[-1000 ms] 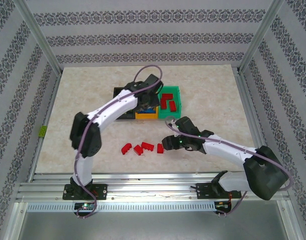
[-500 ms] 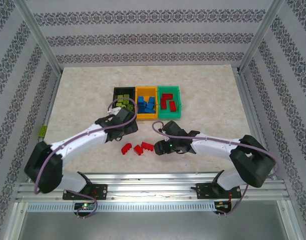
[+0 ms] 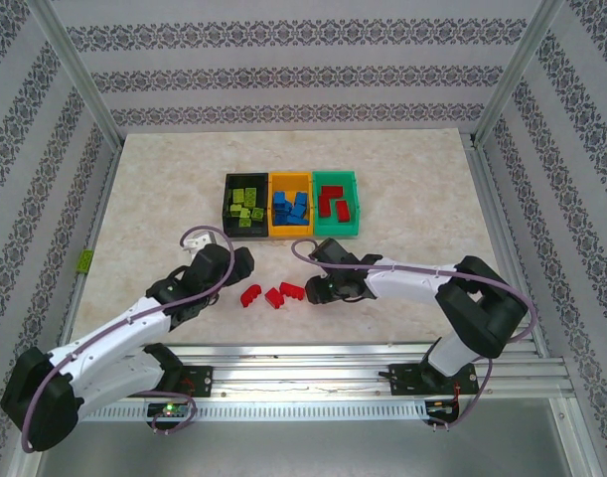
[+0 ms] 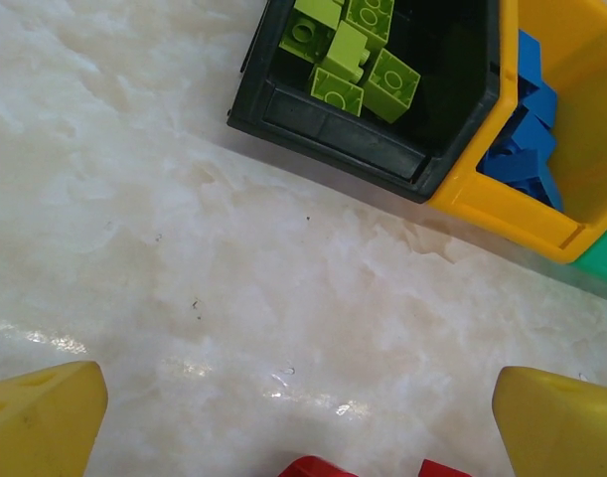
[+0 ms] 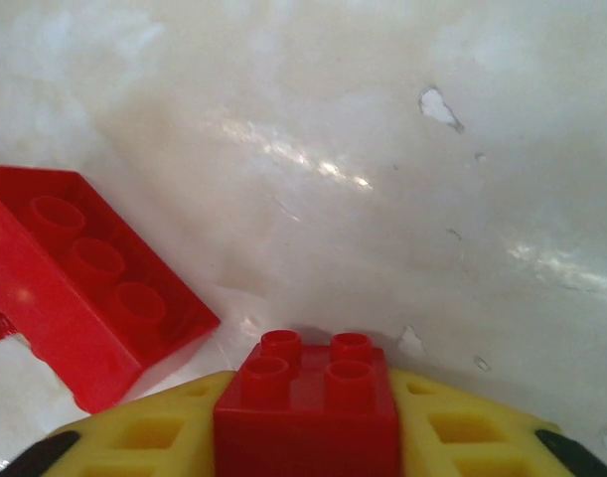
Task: Sort the legos into containers by color
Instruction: Pick up the lego from the middle-left of the table, then place the lego in the container.
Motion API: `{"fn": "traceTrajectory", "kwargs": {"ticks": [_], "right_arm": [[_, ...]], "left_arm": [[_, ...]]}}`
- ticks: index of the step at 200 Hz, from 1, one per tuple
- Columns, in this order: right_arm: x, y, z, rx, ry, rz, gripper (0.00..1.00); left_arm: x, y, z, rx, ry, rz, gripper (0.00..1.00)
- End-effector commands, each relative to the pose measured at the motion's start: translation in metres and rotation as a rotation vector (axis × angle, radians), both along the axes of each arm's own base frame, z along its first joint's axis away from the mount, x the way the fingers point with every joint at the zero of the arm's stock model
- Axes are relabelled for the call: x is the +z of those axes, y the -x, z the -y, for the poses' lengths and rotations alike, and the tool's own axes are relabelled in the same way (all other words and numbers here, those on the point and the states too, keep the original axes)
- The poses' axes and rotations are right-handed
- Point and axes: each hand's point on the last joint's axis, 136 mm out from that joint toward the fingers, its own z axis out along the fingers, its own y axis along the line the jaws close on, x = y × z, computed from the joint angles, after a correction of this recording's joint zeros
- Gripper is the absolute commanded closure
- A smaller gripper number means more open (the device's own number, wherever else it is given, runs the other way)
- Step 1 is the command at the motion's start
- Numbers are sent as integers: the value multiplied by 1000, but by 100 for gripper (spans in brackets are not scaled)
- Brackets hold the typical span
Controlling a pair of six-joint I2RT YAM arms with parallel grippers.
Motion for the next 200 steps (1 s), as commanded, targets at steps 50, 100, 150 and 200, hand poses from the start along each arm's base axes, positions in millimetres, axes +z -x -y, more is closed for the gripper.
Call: {"fn": "traceTrajectory", "kwargs": {"ticks": [50, 100, 150, 200], "right_arm": [[49, -65, 21, -98, -81, 111, 67], [90, -146, 41, -198, -167, 195, 66], [103, -210, 57, -275, -165, 258, 64], [100, -228, 66, -286, -118, 272, 49]], "left_arm": [[-2, -3, 9, -50, 66, 16, 0], [-17, 4, 20, -60, 158, -46, 0], [-45, 13, 34, -83, 409, -105, 0], [-62, 30, 29, -121, 348, -262, 0]]}}
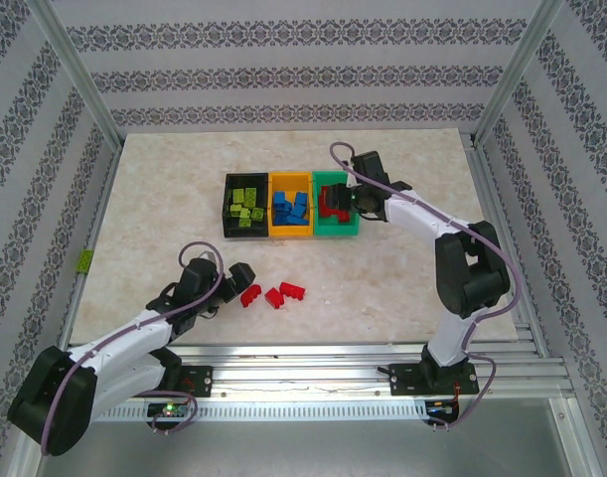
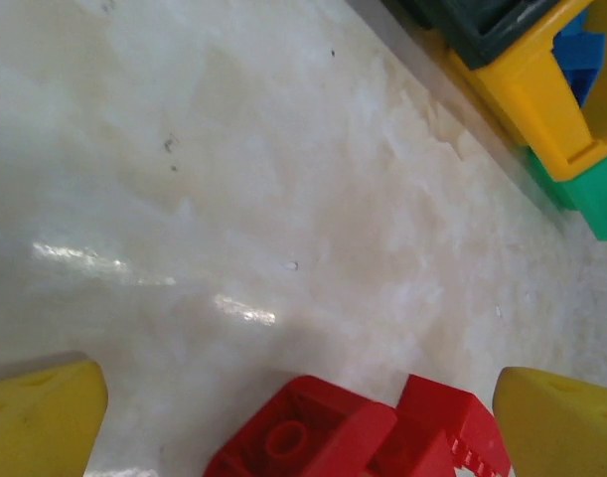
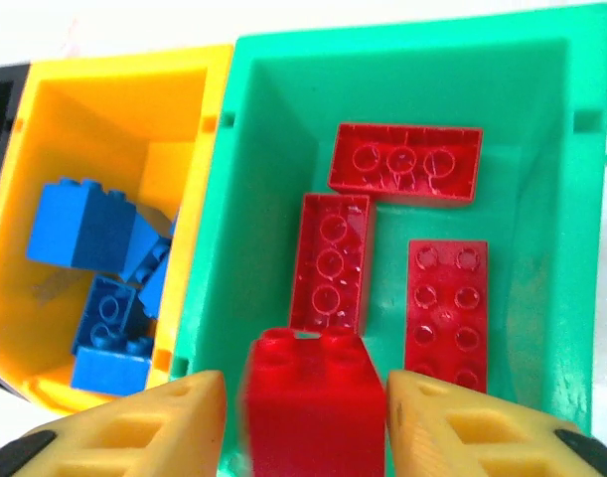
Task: Sort the legos into containers by color
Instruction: Place the lego in the container, then pick up the lego from the middle-left of the table.
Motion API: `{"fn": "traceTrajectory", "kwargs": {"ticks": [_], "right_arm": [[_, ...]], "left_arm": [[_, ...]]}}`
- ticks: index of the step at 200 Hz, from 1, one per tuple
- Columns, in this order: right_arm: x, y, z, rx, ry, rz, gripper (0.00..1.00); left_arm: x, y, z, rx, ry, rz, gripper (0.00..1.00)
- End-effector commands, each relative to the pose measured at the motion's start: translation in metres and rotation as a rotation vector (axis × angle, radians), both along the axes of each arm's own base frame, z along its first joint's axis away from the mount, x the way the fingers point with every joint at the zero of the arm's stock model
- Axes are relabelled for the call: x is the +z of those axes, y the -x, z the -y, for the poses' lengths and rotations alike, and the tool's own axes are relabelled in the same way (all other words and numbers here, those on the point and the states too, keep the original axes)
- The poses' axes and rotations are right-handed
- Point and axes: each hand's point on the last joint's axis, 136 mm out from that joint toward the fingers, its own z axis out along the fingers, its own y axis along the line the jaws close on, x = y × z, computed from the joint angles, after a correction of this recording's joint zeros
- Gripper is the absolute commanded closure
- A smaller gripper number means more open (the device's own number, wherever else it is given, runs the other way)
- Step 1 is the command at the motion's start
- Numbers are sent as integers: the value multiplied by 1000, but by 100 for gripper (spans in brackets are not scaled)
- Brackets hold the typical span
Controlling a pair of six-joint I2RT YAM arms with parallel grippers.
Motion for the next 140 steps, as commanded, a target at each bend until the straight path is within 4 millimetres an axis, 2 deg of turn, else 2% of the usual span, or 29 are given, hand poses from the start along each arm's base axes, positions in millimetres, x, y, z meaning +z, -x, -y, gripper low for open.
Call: {"fn": "traceTrajectory", "kwargs": {"ticks": [1, 27, 79, 140], "right_arm": [[1, -5, 6, 1, 32, 9, 49], [-7, 5, 7, 8, 19, -6, 48], [-19, 41, 6, 42, 2, -32, 48], [-31, 69, 10, 58, 60, -16, 48]], "left_arm": [[5, 7, 7, -79, -24, -78, 0], [9, 12, 6, -141, -98, -120, 0], [15, 18, 11, -238, -176, -182, 3], [18, 27, 20, -388, -371, -270, 16]]}}
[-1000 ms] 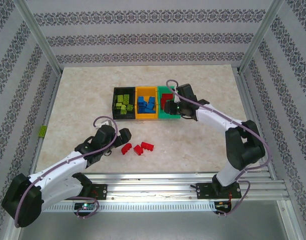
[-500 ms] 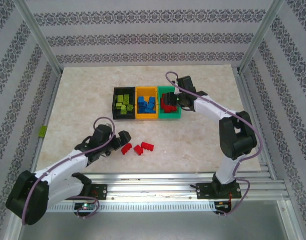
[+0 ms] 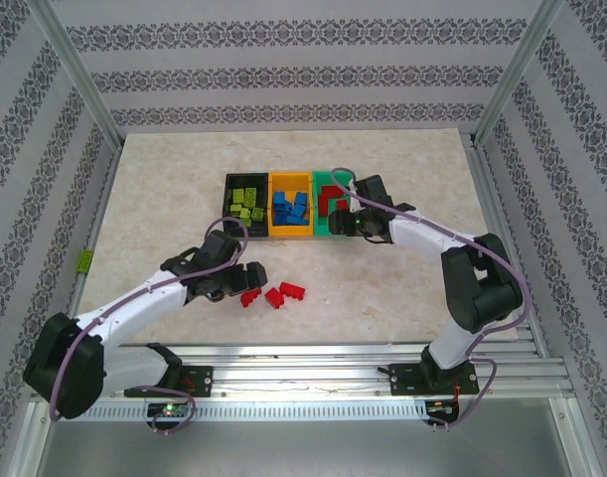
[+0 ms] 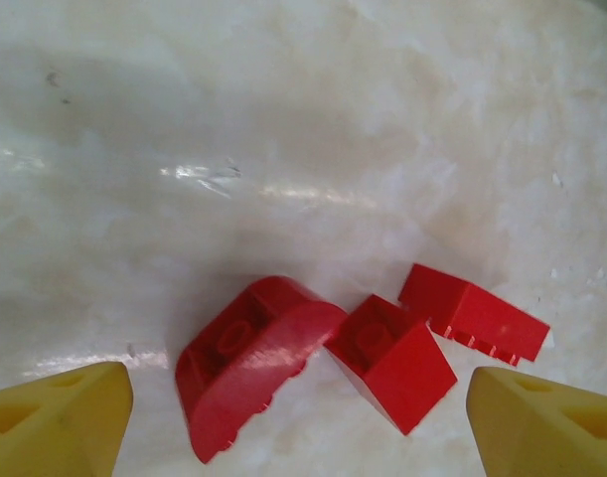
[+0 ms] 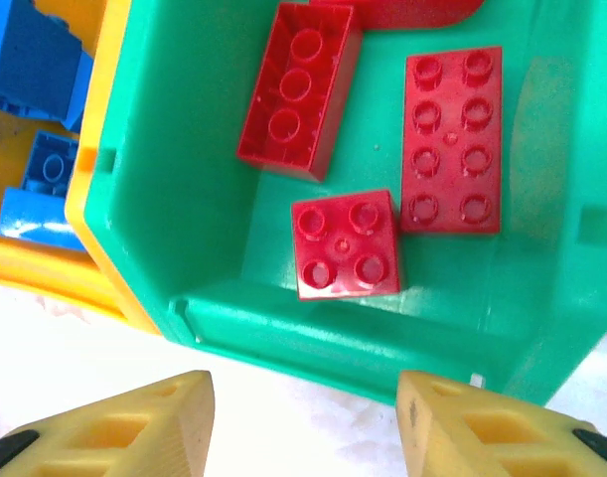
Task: Sort the legos into containers by color
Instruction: Pick up the lego from the middle-left of the table.
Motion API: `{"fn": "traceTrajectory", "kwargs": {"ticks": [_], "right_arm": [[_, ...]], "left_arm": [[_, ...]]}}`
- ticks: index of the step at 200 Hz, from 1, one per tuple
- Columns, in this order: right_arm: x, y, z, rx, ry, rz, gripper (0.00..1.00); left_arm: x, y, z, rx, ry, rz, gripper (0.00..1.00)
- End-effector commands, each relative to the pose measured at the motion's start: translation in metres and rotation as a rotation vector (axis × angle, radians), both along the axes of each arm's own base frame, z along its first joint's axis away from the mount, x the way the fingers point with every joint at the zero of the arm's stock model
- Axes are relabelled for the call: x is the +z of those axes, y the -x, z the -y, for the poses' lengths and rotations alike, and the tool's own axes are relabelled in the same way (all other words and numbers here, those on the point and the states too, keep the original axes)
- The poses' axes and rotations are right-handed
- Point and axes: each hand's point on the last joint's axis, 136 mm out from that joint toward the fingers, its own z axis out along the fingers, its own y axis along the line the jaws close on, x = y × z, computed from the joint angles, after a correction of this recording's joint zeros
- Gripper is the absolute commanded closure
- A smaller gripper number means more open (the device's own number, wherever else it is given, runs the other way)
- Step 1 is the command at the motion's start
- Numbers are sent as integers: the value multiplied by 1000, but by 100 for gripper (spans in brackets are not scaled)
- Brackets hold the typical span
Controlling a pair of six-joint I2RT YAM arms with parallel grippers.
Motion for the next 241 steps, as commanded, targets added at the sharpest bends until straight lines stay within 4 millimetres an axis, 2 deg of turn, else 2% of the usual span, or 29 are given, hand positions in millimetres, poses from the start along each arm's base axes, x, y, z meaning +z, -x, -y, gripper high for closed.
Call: {"fn": "traceTrajectory", "kwargs": {"ticks": [1, 45, 81, 112, 129, 164, 182, 224, 241], "right_arm": [[7, 9, 1, 8, 22, 59, 48], [8, 25, 10, -9, 47, 87, 48], [8, 35, 14, -5, 50, 86, 48], [10, 46, 12, 9, 29, 79, 48], [7, 52, 9, 29, 28, 68, 48], [4, 59, 9, 36, 36, 63, 48], [3, 60, 9, 36, 34, 62, 48], [5, 60, 9, 29, 31, 70, 48], [7, 59, 8, 31, 28, 74, 48]], "left_arm": [[-7, 15, -8, -88, -127, -53, 16], [-14, 19, -3, -185, -230, -94, 22], [-22, 17, 3, -223, -246, -120, 24], [-30, 16, 9, -242, -250, -139, 30], [-34, 16, 11, -255, -258, -151, 39], [-40, 19, 10, -288, -315, -169, 46], [-43, 21, 12, -300, -314, -184, 61], [-34, 14, 19, -308, -293, -145, 79], [-26, 10, 23, -310, -281, -118, 81]]}}
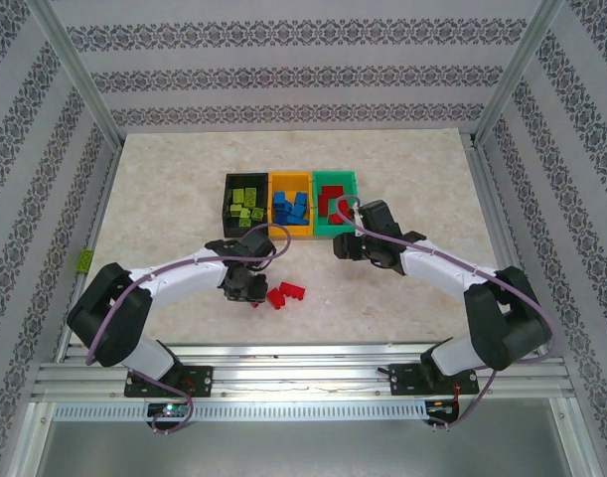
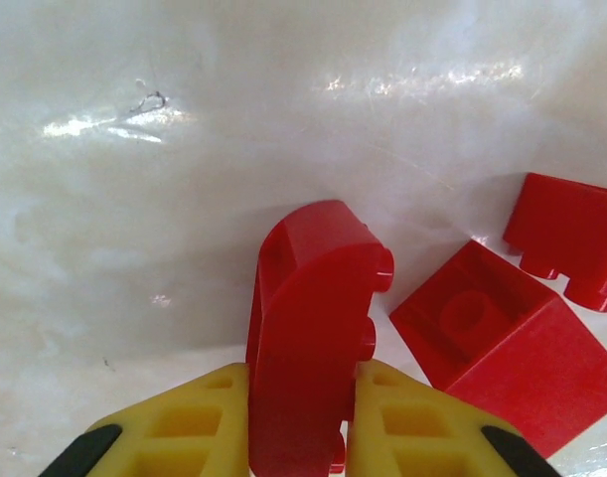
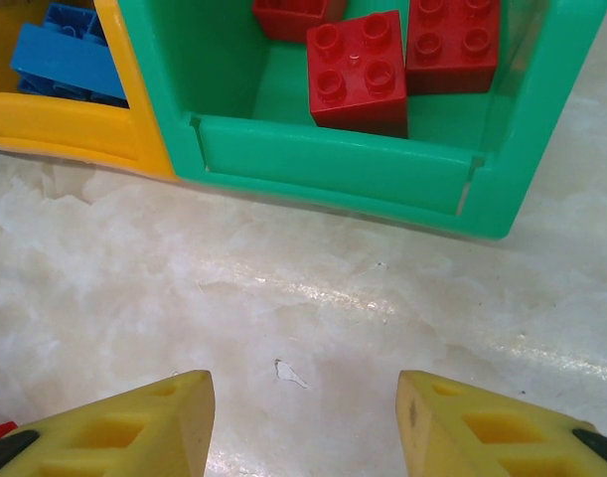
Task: Sort the legos into containers by color
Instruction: Pick up the lego from the middle-left of the table, then place the lego in the container.
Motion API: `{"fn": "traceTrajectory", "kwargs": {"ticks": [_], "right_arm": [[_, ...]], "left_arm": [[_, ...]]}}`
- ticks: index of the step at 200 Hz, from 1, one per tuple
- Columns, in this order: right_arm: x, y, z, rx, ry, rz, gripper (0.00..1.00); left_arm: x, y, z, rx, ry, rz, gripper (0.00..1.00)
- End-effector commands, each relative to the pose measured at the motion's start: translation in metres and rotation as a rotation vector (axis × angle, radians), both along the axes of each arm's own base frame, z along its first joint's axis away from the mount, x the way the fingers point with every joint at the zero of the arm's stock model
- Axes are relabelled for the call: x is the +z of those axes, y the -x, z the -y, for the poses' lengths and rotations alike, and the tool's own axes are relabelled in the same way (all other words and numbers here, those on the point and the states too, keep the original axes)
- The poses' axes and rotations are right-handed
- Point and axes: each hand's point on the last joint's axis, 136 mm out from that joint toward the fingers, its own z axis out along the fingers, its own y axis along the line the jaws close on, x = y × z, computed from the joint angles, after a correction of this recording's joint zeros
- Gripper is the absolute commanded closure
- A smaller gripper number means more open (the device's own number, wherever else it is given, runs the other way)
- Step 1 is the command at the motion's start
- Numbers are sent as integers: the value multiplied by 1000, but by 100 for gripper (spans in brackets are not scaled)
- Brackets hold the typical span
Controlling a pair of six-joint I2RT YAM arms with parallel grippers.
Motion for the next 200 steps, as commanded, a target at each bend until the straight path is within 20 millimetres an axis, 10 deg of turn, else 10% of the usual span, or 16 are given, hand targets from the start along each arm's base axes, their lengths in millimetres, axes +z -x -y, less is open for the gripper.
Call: {"fn": "traceTrajectory", "kwargs": {"ticks": [1, 129, 200], "right_arm": [[7, 1, -2, 9, -8, 26, 48], [9, 28, 31, -43, -12, 12, 48], [-1, 59, 37, -63, -71, -28, 48]], "left_arm": [[16, -5, 7, -33, 10, 40, 81], [123, -107, 99, -169, 220, 306, 85], [133, -192, 163, -269, 202, 340, 84]]}}
